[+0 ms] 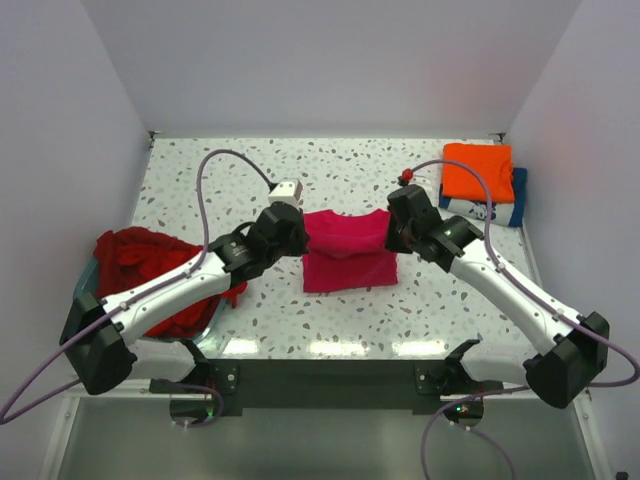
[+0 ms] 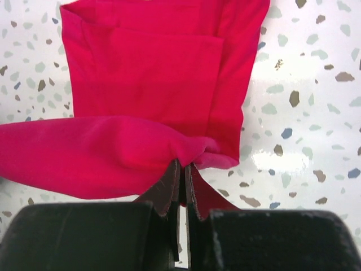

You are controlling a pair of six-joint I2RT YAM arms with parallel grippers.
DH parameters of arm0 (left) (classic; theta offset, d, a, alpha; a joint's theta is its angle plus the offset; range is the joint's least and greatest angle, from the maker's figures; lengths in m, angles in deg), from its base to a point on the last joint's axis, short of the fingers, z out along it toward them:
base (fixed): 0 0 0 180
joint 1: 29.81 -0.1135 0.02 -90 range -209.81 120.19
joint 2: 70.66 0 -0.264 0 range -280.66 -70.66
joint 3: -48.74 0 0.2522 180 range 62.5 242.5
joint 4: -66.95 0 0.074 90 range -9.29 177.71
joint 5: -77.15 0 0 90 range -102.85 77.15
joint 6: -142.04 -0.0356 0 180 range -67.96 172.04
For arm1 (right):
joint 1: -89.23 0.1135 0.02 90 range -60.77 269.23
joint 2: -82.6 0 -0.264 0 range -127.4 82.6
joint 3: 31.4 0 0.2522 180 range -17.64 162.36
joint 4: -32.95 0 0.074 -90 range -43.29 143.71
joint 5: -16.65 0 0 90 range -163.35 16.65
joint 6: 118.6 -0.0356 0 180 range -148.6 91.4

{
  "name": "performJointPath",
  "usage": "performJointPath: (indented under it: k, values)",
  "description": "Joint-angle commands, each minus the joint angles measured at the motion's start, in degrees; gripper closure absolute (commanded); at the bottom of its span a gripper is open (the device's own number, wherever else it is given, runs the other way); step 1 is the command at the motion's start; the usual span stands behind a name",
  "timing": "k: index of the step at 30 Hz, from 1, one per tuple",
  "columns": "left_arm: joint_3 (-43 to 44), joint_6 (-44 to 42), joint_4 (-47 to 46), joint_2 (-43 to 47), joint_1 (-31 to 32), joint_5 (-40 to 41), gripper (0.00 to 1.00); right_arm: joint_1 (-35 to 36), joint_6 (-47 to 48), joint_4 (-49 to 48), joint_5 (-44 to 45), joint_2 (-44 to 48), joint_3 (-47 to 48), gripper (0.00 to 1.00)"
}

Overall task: Fold and stack the t-shirts
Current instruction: Fold the tshirt

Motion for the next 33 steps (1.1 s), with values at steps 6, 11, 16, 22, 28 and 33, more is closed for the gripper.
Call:
performJointPath:
  k: [6, 11, 16, 22, 28, 33]
  values:
    - [6.94, -6.64, -6.87, -8.63, -7.35, -6.65, 1.0, -7.33, 5.46, -8.06, -6.68, -7.92, 4.17, 1.0]
    - [10.27, -8.48, -9.07, -14.78, -11.22, -10.07, 1.0, -10.93, 7.31, -9.91, -9.58, -14.61, 7.68, 1.0]
    - [17.83, -10.6, -8.81, -25.49, -15.09, -13.94, 1.0, -15.32, 8.81, -11.41, -12.74, -24.08, 13.21, 1.0]
    - [38.56, -12.71, 2.34, -36.41, -16.5, -9.3, 0.19, -18.85, 8.98, -8.86, -17.85, -32.63, 24.73, 0.36]
    - [31.23, -12.8, 1.74, -29.39, -16.5, -7.01, 0.0, -19.81, 9.42, -10.87, -21.44, -26.58, 20.01, 0.01]
    - [20.06, -11.04, -1.67, -22.1, -16.5, -8.49, 0.0, -20.6, 10.48, -13.16, -24.26, -18.67, 10.25, 0.02]
